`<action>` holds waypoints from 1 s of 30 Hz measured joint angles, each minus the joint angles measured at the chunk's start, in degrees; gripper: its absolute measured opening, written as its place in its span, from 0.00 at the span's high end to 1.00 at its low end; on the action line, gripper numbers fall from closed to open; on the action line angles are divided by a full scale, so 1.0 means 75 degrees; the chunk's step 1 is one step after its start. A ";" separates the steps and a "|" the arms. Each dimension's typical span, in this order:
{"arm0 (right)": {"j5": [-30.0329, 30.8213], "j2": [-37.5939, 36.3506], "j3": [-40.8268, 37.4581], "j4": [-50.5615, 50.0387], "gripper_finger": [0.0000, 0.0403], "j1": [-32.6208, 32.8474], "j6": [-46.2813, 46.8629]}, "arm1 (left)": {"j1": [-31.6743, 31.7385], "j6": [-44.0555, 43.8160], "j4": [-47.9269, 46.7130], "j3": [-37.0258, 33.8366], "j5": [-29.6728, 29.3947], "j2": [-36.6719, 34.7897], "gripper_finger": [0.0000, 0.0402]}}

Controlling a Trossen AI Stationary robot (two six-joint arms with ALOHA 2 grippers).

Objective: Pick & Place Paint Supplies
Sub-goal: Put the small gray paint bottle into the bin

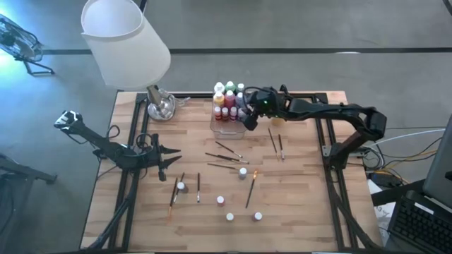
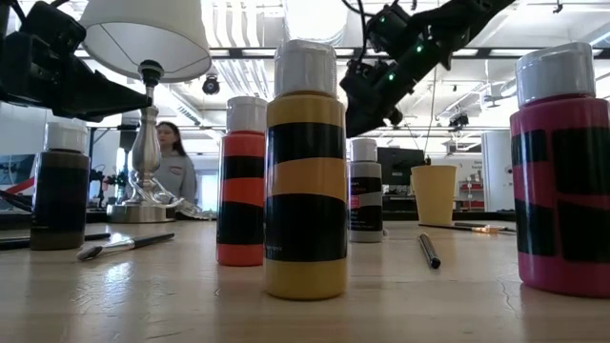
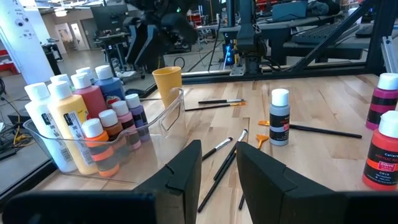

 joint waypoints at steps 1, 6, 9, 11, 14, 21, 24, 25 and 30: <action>0.0005 -0.0082 0.0000 -0.0014 0.57 0.0046 -0.0021 | 0.0000 0.0000 0.0000 0.0000 0.0000 0.0000 0.73; 0.0078 -0.0521 0.0000 -0.0157 0.61 0.0331 -0.0148 | 0.0000 0.0000 0.0000 0.0000 -0.0001 -0.0001 0.73; 0.0150 -0.0824 0.0000 -0.0246 0.63 0.0580 -0.0221 | 0.0000 0.0000 -0.0002 0.0000 0.0000 0.0000 0.73; 0.0152 -0.1047 -0.0001 -0.0251 0.65 0.0793 -0.0246 | -0.0002 0.0000 0.0000 0.0000 -0.0003 -0.0003 0.73; 0.0269 -0.1359 -0.0001 -0.0427 0.66 0.1131 -0.0321 | 0.0000 -0.0002 0.0000 0.0000 -0.0001 -0.0003 0.73; 0.1633 -0.2111 -0.0001 -0.1598 0.68 0.2082 -0.0237 | -0.0002 -0.0002 0.0000 0.0000 0.0000 -0.0001 0.73; 0.1848 -0.2358 0.0000 -0.2228 0.68 0.2460 0.0139 | -0.0002 0.0000 0.0000 0.0000 0.0000 -0.0003 0.73; 0.1870 -0.2425 -0.0002 -0.2400 0.67 0.2590 0.0289 | 0.0000 0.0000 0.0000 0.0000 0.0000 0.0000 0.73; 0.1945 -0.2559 -0.0001 -0.2937 0.64 0.3290 0.0782 | 0.0000 0.0000 0.0000 0.0000 0.0000 -0.0003 0.73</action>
